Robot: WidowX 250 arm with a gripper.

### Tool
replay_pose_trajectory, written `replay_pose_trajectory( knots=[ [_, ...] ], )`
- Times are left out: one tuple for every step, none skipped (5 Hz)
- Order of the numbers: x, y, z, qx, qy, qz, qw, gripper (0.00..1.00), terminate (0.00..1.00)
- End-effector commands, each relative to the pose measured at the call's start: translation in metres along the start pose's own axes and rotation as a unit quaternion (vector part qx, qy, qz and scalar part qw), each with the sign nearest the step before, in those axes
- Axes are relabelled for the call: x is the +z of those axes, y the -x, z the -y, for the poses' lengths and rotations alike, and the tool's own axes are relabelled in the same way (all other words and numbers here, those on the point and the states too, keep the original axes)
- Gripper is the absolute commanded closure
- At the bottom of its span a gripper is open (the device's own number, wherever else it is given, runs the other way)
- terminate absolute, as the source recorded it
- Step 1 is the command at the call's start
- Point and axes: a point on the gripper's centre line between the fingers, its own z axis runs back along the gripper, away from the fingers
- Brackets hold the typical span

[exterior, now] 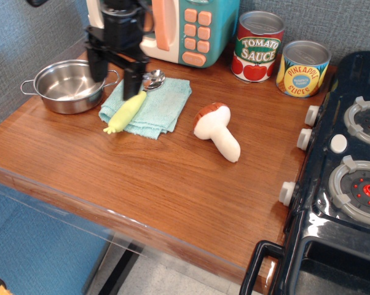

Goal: Move the silver pot to the opposite corner.

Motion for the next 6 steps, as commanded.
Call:
replay_pose_trajectory(
  knots=[
    [-0.012,-0.002,-0.035,-0.038,-0.014,-0.001,0.9992,0.0,0.0],
    [-0.024,-0.001,-0.036,-0.044,0.0,-0.01,0.999,0.0,0.0],
    [-0.027,-0.003,-0.033,-0.06,0.006,-0.006,0.9982,1.0,0.0],
    [-0.024,-0.003,-0.031,-0.062,0.008,0.003,0.998,1.0,0.0],
    [-0.017,-0.001,-0.028,-0.065,0.008,0.011,0.9978,1.0,0.0],
    [0.001,0.002,-0.022,-0.069,0.007,0.025,0.9973,1.0,0.0]
  ],
)
